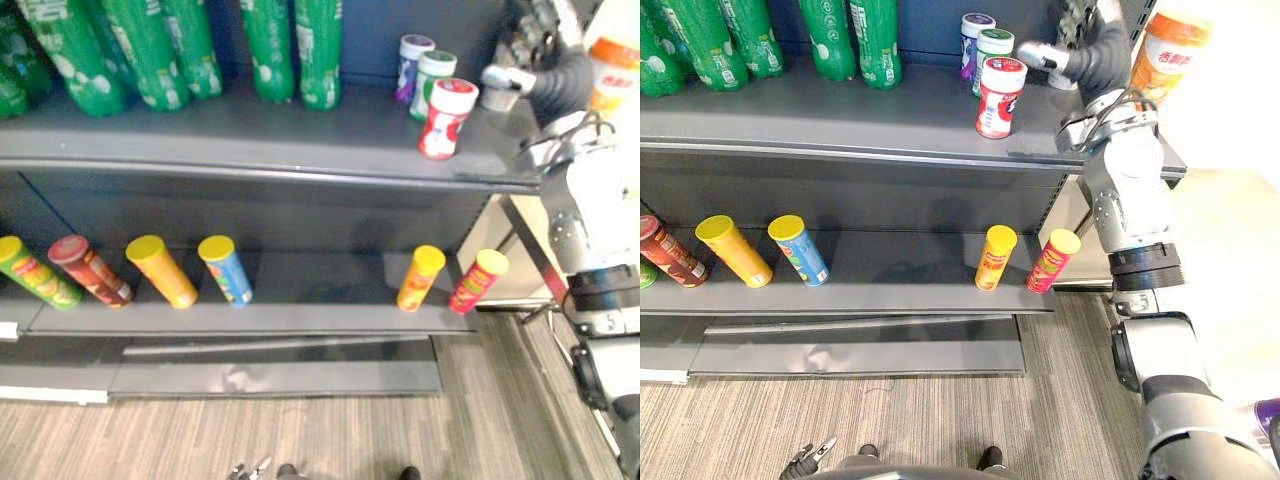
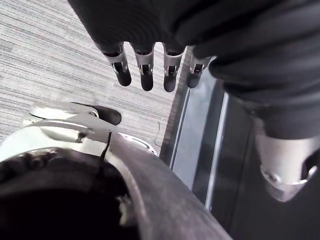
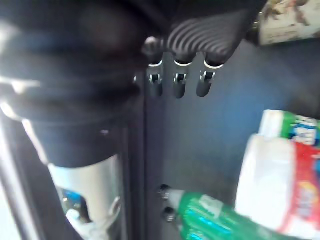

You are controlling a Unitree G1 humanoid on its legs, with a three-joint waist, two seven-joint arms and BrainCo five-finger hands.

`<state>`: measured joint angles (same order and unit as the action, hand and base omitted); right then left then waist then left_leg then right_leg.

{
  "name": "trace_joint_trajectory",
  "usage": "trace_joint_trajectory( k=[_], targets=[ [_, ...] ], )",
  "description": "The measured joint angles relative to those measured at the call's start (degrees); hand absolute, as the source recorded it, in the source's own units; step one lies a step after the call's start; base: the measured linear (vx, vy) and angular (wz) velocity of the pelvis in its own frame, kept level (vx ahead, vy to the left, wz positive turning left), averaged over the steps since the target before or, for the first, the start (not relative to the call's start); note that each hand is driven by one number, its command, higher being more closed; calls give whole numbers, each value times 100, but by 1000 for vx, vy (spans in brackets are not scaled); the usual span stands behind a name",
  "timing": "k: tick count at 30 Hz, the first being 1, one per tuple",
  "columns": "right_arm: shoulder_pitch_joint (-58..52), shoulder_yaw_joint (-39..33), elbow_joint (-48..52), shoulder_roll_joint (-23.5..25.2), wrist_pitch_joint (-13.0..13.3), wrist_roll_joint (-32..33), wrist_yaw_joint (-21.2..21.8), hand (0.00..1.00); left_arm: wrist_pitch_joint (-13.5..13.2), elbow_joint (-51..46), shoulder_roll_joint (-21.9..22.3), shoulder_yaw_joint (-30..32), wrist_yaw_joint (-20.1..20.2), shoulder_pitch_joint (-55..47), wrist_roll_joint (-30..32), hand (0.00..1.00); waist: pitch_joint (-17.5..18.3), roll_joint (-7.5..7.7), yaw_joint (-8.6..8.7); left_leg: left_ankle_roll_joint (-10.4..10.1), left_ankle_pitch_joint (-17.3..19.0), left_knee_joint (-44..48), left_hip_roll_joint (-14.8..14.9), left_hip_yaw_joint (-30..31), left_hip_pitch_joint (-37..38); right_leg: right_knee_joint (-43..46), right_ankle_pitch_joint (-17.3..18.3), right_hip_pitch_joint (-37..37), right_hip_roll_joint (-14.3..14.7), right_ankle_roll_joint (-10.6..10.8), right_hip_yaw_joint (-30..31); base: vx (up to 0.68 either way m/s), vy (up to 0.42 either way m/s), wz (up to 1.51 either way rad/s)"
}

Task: Put the gum and the chips on the shelf.

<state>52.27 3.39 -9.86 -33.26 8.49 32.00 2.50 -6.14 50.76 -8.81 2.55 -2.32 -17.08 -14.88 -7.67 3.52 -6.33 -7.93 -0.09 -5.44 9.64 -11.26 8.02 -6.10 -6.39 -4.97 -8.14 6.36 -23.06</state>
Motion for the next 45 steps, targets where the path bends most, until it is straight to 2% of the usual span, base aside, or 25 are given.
trace_joint_trajectory(
  k=[3,6,8,9,11,14,20,24,25,29,31,33,37,39,42,45],
  targets=[
    [-28,-87,672,6,125,-1,-123,0,-86,141,6,0,4,-1,-2,0,76,-21,81,-5,5,-8,1,-41,13,0,-3,7,1,-3,31,-5,13,-7],
    [-371,-176,1379,93,172,289,-202,0,-86,251,13,-1,27,-13,-10,0,248,-44,115,-23,28,-28,15,-146,10,0,-2,81,19,-4,139,3,13,-17],
    [-972,-360,1940,390,154,658,-242,0,-89,353,48,-3,85,-9,-26,0,325,-68,136,-29,46,-30,25,-222,47,0,2,88,28,-9,173,5,8,-16],
    [-1148,-359,2079,484,141,687,-255,0,-89,373,50,-3,91,-10,-36,0,333,-74,149,-34,51,-30,27,-234,55,0,3,88,31,-9,182,4,9,-14],
    [-1918,-278,2563,1008,61,674,-247,0,-94,371,138,128,91,-15,-62,0,355,-121,172,-36,69,-28,22,-351,122,-1,4,105,40,-6,291,3,13,-23],
    [-2688,-45,2963,1426,15,609,-179,0,-122,348,221,234,68,-11,-65,0,396,-166,204,-37,80,-29,15,-421,117,-1,-4,162,40,-2,363,9,16,-16],
    [-3923,303,3305,1743,36,438,484,0,-142,345,234,241,-21,-58,-189,0,418,-158,311,-39,120,1,15,-558,143,-1,-12,225,58,-3,491,24,15,-12],
    [-4872,806,3422,1761,-188,699,1186,0,-219,351,253,241,-126,-70,-291,0,447,-153,352,-52,159,1,22,-693,145,-1,-32,307,84,-19,628,25,10,-17],
    [-5188,883,3422,1759,-335,883,1485,0,-224,351,252,238,-133,-66,-292,0,450,-154,417,-52,171,2,18,-703,143,-1,-32,316,81,-18,639,15,7,-5],
    [-5706,898,3352,1750,-505,1182,1857,0,-266,411,234,199,-133,-67,-302,0,452,-157,458,-58,193,2,20,-743,141,-1,-33,346,83,-19,710,10,6,-6],
    [-5959,981,3171,1752,-579,1309,2020,0,-270,412,209,118,-140,-65,-305,0,454,-173,458,-67,207,3,26,-791,165,-2,-33,346,82,-19,734,7,6,-13],
    [-6177,1186,2622,1760,-795,1485,2115,0,-272,422,165,-16,-139,-63,-305,0,470,-204,458,-70,233,3,37,-859,217,-3,-31,333,87,-17,770,6,4,-13],
    [-6554,1335,902,1860,-1180,1751,2194,0,-279,531,150,-120,-137,5,-521,0,477,-245,465,-60,257,3,27,-863,218,-3,-26,333,79,-16,767,0,0,0],
    [-6622,1351,97,1914,-1186,1751,2161,0,-279,538,143,-178,-137,10,-522,0,473,-270,470,-60,263,3,25,-862,218,-3,-23,333,77,-17,764,0,0,0],
    [-6642,1323,-1010,2050,-1009,1571,1855,0,-268,539,132,-246,-137,13,-521,0,473,-305,479,-62,269,3,25,-853,218,-2,-22,328,72,-17,752,0,0,0],
    [-6735,1228,-1786,2145,-387,802,1500,0,-253,538,136,-280,-137,25,-518,0,462,-348,480,-61,271,3,18,-816,221,-1,-22,299,59,-17,713,3,0,7]
  ],
)
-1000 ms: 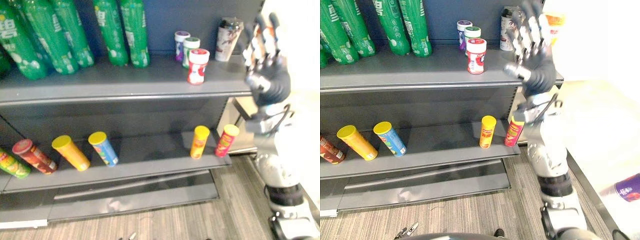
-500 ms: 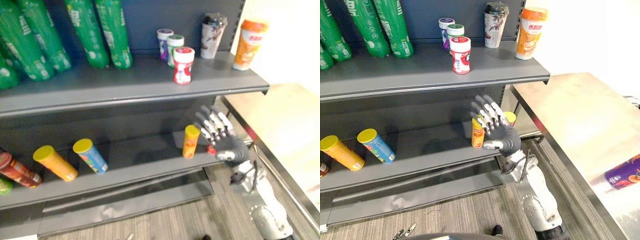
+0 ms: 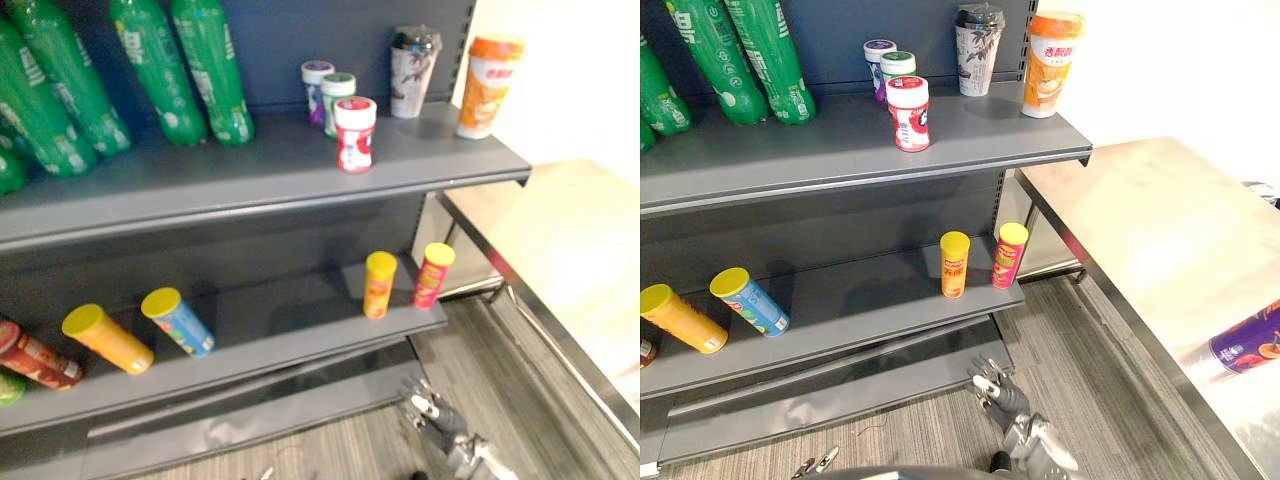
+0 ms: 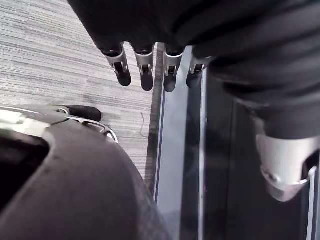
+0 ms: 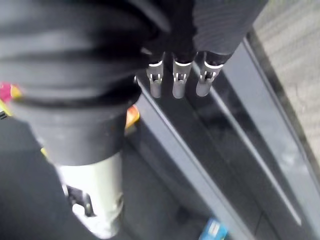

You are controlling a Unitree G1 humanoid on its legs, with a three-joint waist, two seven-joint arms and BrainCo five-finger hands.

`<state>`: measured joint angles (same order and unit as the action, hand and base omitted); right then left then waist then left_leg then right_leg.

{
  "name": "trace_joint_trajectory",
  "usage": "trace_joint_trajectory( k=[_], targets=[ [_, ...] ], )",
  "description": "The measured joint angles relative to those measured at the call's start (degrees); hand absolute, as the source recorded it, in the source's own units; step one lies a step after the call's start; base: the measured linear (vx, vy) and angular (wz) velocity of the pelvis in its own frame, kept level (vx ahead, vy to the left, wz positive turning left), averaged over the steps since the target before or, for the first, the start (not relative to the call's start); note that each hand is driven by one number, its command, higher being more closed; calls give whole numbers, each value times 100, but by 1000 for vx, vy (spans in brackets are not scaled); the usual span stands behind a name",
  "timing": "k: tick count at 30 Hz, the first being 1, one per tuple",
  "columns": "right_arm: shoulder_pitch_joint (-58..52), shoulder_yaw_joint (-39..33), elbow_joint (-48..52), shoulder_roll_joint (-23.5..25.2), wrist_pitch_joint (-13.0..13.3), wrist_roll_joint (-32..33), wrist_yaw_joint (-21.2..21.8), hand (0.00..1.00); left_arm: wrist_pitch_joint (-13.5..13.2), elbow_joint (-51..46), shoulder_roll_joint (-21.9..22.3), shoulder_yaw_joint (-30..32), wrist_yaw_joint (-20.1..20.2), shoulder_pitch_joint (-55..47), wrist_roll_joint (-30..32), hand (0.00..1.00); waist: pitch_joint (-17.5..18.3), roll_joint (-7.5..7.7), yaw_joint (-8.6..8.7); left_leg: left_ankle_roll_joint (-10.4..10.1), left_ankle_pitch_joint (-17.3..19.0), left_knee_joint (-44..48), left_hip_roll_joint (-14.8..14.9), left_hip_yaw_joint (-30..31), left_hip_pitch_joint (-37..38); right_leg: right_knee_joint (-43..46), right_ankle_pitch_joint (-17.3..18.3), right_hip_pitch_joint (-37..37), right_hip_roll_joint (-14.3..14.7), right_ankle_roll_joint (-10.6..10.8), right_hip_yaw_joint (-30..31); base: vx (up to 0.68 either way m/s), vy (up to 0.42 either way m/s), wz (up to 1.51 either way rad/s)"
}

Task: Put the gum and the chips on the shelf.

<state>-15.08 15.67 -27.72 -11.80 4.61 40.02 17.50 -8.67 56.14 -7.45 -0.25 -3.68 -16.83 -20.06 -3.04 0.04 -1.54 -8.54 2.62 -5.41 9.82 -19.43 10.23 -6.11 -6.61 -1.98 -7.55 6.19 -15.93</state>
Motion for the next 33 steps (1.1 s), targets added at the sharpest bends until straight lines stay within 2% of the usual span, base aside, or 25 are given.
trace_joint_trajectory(
  k=[1,4,7,11,15,19,22,26,27,28,29,31,33],
  targets=[
    [-1,-176,-339,63,282,-272,-130,0,8,0,0,-3,9,1,11,0,-2,-6,15,0,0,0,-4,47,15,0,8,-40,-9,11,-39,-2,0,15],
    [61,-726,-1142,164,495,-608,-331,0,10,1,0,0,21,-5,19,0,-5,-8,47,8,1,0,-21,141,77,0,25,-152,-22,27,-122,-7,1,17],
    [118,-1077,-1722,172,323,-633,-321,0,6,41,8,3,69,12,42,0,-6,-10,47,11,5,0,-34,139,105,0,28,-180,-23,31,-120,0,0,0],
    [55,-1546,-2455,292,245,-636,-377,0,-1,105,9,15,144,27,52,0,-13,-17,78,13,5,-1,-45,138,114,0,75,-186,-29,62,-115,0,0,0],
    [-14,-1846,-2761,387,186,-658,-573,0,-2,240,43,50,183,50,49,0,-65,-36,133,22,66,2,-52,53,225,73,151,-218,-35,35,-35,5,19,-9],
    [17,-2279,-2886,411,204,-850,-816,0,-1,276,44,60,252,150,53,0,-141,-97,173,85,715,1087,52,-121,-138,1078,631,286,-202,117,274,-7,45,-29],
    [37,-2647,-2893,545,318,-813,-1038,0,29,276,-21,55,316,311,63,0,-386,-41,232,144,1230,2054,155,-225,-533,1862,903,768,-340,173,533,-26,73,-27],
    [-37,-2962,-2875,800,433,-742,-1152,0,177,268,-150,50,338,489,83,0,-748,29,321,230,1639,2743,320,-602,-694,1928,772,989,-326,294,865,-46,130,-53],
    [-89,-3057,-2822,881,434,-742,-1176,0,179,243,-177,61,353,508,100,0,-803,82,308,268,1682,2796,338,-862,-629,1840,723,1049,-365,342,784,-52,179,-101],
    [-72,-3131,-2743,925,436,-750,-1207,0,176,164,-161,165,360,485,105,0,-846,131,270,321,1715,2778,337,-1301,-576,1879,964,1152,-706,-64,-19,-49,232,-169],
    [62,-3114,-2717,917,445,-756,-1193,0,179,93,-91,283,371,380,105,0,-902,16,268,344,1719,2732,503,-1863,-410,2146,1148,1217,-1019,-342,-976,-3,204,-192],
    [266,-3089,-2734,952,446,-866,-1072,0,173,93,-130,447,323,280,81,0,-1029,150,198,335,1728,2755,694,-2626,-95,2957,1175,1296,-1365,-461,-1903,51,96,-207],
    [279,-3092,-2767,951,554,-869,-980,0,168,85,-202,513,260,340,46,0,-1023,247,190,282,1764,2876,863,-3047,10,3377,1141,1151,-1374,-533,-2144,127,-34,-152]
  ],
)
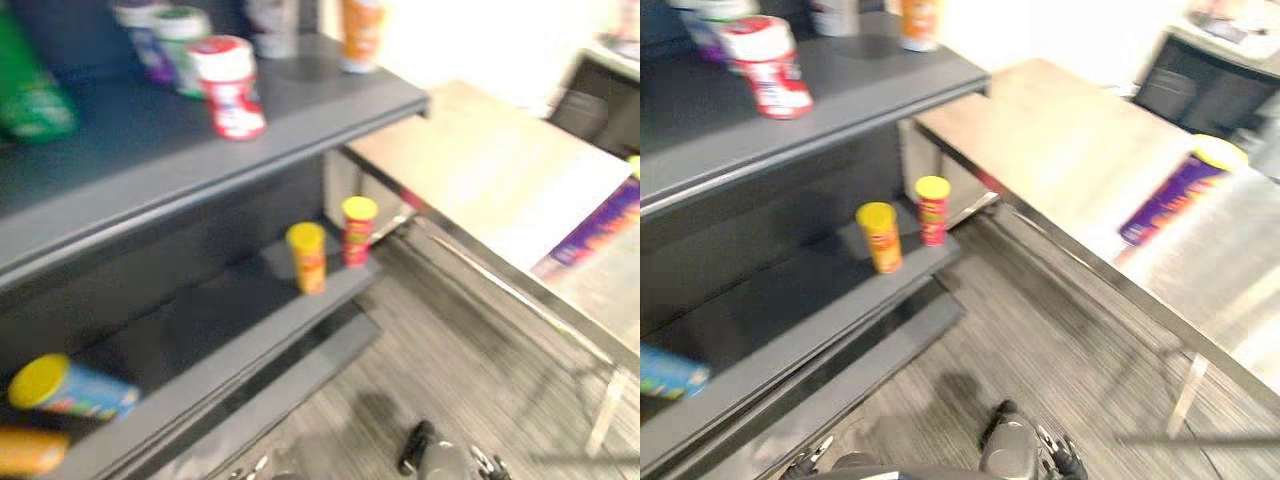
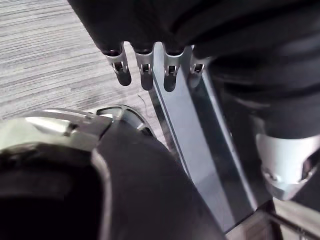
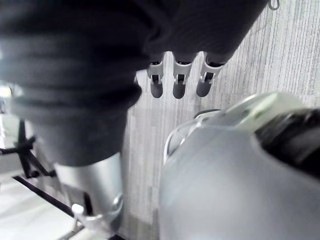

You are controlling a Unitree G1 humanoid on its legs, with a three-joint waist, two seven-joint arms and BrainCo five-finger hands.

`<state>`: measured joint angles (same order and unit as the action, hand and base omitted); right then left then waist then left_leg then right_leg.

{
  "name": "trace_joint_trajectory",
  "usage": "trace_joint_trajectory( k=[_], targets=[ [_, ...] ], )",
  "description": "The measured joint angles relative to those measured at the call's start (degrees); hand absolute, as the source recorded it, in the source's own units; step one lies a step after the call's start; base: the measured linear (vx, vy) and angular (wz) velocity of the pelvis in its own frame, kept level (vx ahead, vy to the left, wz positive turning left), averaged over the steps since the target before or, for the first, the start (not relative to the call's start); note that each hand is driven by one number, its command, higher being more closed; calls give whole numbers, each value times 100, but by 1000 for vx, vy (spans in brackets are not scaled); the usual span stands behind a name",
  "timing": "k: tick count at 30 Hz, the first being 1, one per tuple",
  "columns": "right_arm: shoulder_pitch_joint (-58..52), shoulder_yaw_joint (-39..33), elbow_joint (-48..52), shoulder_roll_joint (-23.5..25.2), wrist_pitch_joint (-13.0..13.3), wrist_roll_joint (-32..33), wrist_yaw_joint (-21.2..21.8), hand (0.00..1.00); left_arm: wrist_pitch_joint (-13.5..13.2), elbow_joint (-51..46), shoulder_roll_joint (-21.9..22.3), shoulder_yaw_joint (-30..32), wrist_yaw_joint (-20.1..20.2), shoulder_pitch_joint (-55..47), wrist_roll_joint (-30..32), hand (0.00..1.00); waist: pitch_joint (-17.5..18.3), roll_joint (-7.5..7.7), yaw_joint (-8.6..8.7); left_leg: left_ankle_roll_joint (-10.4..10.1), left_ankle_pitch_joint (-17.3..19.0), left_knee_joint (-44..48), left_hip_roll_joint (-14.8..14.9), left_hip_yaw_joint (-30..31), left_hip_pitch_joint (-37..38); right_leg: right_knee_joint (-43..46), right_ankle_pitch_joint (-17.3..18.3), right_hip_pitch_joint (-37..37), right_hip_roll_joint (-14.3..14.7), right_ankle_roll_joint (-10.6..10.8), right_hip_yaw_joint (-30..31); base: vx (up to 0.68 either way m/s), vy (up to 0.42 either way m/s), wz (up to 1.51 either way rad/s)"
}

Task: Put the gum and the chips on the shelf.

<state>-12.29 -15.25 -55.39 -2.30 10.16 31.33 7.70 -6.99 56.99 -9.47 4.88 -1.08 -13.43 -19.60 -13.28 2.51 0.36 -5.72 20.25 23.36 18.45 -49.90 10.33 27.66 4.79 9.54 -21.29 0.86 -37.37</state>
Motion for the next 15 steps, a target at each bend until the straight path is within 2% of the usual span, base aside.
trace_joint_trajectory(
  k=[1,2,3,4,5,7,11,15],
  targets=[
    [16,-15,-164,-23,158,9,56,0,-54,-8,-23,19,-3,107,1,0,0,60,35,-101,76,137,72,-124,-2,-177,-265,-225,93,74,63,150,-108,-92],
    [83,-19,-238,-59,195,11,67,0,-79,-8,-16,65,-3,177,0,0,-8,51,50,-128,96,156,137,-126,4,-294,-260,-224,235,71,65,139,-152,-91],
    [135,-20,-307,-87,311,14,119,0,-94,7,72,119,4,261,1,0,-61,-47,117,-128,93,172,182,-145,13,-435,-275,-221,361,74,101,45,-92,-58],
    [128,-26,-320,-97,353,17,128,0,-122,4,103,123,9,270,0,0,-67,-91,133,-130,89,130,175,-177,69,-470,-273,-220,411,75,108,44,-98,-64],
    [104,-22,-355,-124,430,17,139,0,-179,-8,207,126,7,286,-6,0,-77,-204,127,-184,46,-24,144,-310,228,-533,-272,-236,477,75,129,37,-55,-46],
    [120,-8,-353,-108,438,14,144,0,-178,-8,297,125,-4,311,-43,0,-49,-287,128,-260,-11,-181,92,-416,315,-687,-271,-252,575,76,177,32,-64,-35],
    [197,15,-312,-94,435,9,142,0,-143,-22,301,115,-46,310,-44,0,-49,-274,121,-332,-120,-366,25,-477,393,-793,-269,-254,681,76,194,13,-78,-13],
    [194,60,-157,-102,409,12,64,0,-114,-56,295,94,-39,291,-50,0,-17,-201,124,-311,-385,-736,-207,-442,411,-677,-223,-152,567,14,186,-3,-54,4]
  ],
)
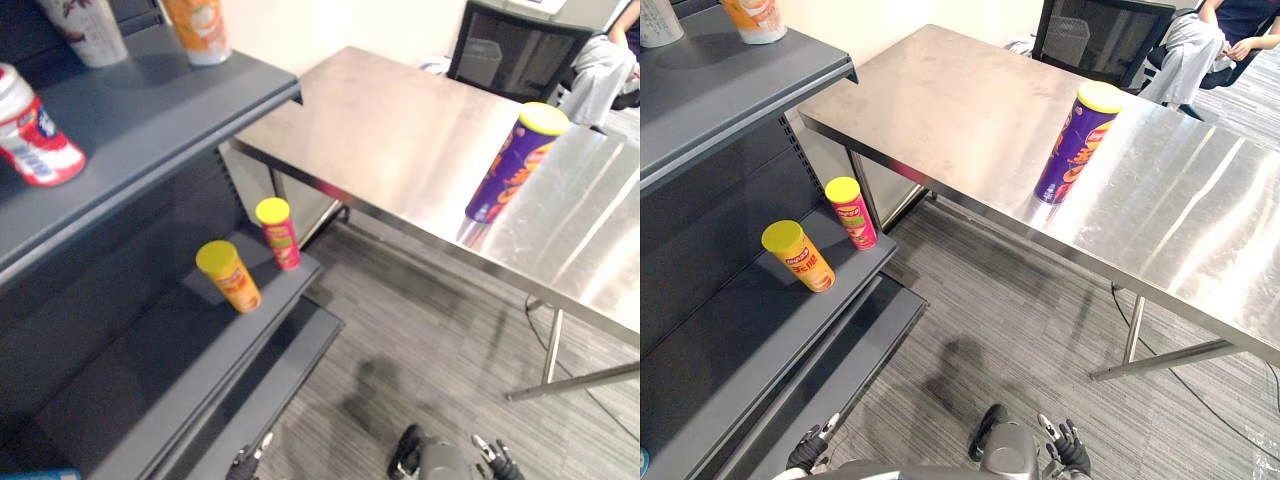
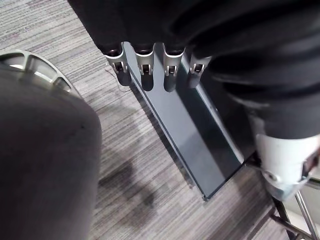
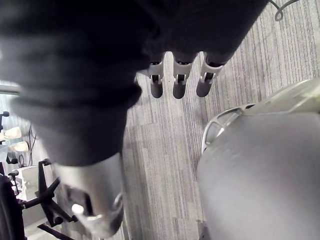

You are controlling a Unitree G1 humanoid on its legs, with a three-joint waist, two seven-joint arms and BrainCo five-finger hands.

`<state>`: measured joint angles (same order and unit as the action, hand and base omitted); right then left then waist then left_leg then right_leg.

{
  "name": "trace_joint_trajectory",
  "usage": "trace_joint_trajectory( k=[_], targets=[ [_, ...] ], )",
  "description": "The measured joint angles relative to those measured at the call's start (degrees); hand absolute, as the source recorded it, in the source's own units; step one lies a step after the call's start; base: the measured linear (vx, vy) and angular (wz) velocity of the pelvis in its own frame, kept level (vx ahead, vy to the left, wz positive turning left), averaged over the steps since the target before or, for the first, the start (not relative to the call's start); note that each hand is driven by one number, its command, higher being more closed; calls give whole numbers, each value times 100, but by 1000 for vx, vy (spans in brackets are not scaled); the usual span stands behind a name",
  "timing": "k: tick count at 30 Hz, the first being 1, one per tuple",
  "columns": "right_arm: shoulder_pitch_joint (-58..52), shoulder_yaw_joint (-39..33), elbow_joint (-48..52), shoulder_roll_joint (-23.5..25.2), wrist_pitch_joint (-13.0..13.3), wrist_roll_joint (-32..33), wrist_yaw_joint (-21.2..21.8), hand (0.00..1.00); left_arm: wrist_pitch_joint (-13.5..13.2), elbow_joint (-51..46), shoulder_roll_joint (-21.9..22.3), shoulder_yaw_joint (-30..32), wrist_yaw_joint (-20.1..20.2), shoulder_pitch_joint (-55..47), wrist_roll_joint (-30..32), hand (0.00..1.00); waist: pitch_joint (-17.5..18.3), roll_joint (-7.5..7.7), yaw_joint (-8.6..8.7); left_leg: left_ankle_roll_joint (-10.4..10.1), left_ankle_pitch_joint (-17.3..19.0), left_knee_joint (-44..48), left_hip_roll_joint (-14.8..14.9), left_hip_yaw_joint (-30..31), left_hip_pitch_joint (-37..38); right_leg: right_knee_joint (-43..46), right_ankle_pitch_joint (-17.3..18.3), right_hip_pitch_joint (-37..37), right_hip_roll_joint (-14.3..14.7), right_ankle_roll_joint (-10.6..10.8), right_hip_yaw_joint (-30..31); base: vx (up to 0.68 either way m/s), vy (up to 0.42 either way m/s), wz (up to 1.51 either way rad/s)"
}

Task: Put the gum and the chips on the shelf.

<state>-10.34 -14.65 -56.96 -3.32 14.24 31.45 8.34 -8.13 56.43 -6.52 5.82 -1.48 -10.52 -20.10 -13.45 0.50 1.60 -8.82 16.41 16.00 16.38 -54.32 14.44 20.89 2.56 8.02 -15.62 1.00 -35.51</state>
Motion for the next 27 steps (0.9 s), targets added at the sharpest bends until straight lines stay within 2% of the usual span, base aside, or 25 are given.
trace_joint_trajectory(
  k=[3,9,10,12,13,14,15,16,18,20,21,24,25,27],
  targets=[
    [-7,-10,8,-3,-1,11,-96,0,-1,1,-17,-111,0,-1,2,0,-4,21,9,-3,-128,-190,-153,26,65,347,221,83,-197,10,-16,-1,-82,9],
    [-28,9,163,-3,-11,243,-69,0,6,16,-96,-141,4,15,25,0,-6,128,264,-78,-214,-210,-286,139,30,1172,950,392,-600,103,-25,15,-97,5],
    [-29,55,248,-8,-20,254,-100,0,9,14,-126,-135,7,25,22,0,2,172,303,5,-265,92,-228,182,-69,1258,1103,490,-620,81,51,88,-215,-31],
    [-25,193,279,-26,-19,317,-176,0,2,13,-139,-76,5,68,-16,0,4,229,277,453,-537,857,8,637,-322,1247,1210,558,-490,-33,288,118,-321,-64],
    [-22,294,341,-32,-19,337,-181,0,-13,-54,-127,-28,0,28,-134,0,6,243,251,939,-834,1544,169,1279,-640,1073,1224,525,-289,-75,601,108,-257,-135],
    [0,404,413,-133,-16,335,-184,0,-66,-87,-71,16,-41,-21,-233,0,-20,237,130,611,-548,1615,21,2055,-818,830,1215,499,-30,-162,979,80,-187,-158],
    [31,415,420,-190,-15,332,-183,0,-76,-113,-33,18,-63,-28,-238,0,-28,153,102,516,-393,1569,-74,2356,-870,690,1209,442,109,-183,1171,123,-91,-176],
    [81,419,394,-250,-18,327,-186,0,-74,-116,2,7,-72,-28,-238,0,-19,89,97,473,-228,1453,-283,2784,-1047,513,1202,332,311,-191,1483,110,-44,-127],
    [70,402,300,-349,-18,325,-185,0,-119,-168,7,-22,-80,-63,-240,0,-23,74,115,437,-208,1110,-485,3020,-1316,323,1193,83,428,-202,1763,167,-41,-122],
    [45,388,210,-382,-20,324,-186,0,-183,-211,12,-38,-73,-95,-389,0,-24,71,115,322,-292,654,-544,3151,-1629,246,1194,-19,490,-201,2018,130,-4,-92],
    [29,386,209,-390,-19,324,-186,0,-188,-230,10,-32,-73,-94,-453,0,-19,69,112,339,-402,420,-566,3237,-1795,216,1184,-47,495,-213,2140,174,45,-83],
    [-9,415,203,-359,-17,318,-185,0,-231,-208,61,37,-96,-109,-625,0,-13,65,95,287,-811,-251,-720,3772,-2117,97,1150,-195,499,0,2527,256,114,-73],
    [-39,477,200,-358,-17,319,-185,0,-277,-188,98,57,-129,-109,-623,0,2,39,72,194,-1035,-535,-791,3944,-2118,58,1153,-259,523,93,2664,282,203,-67],
    [-45,566,202,-379,-8,321,-184,0,-310,-141,201,78,-206,-112,-613,0,54,-96,-14,142,-1632,-1013,-846,4175,-2002,51,1190,-321,650,276,2851,292,296,-66]
  ],
)
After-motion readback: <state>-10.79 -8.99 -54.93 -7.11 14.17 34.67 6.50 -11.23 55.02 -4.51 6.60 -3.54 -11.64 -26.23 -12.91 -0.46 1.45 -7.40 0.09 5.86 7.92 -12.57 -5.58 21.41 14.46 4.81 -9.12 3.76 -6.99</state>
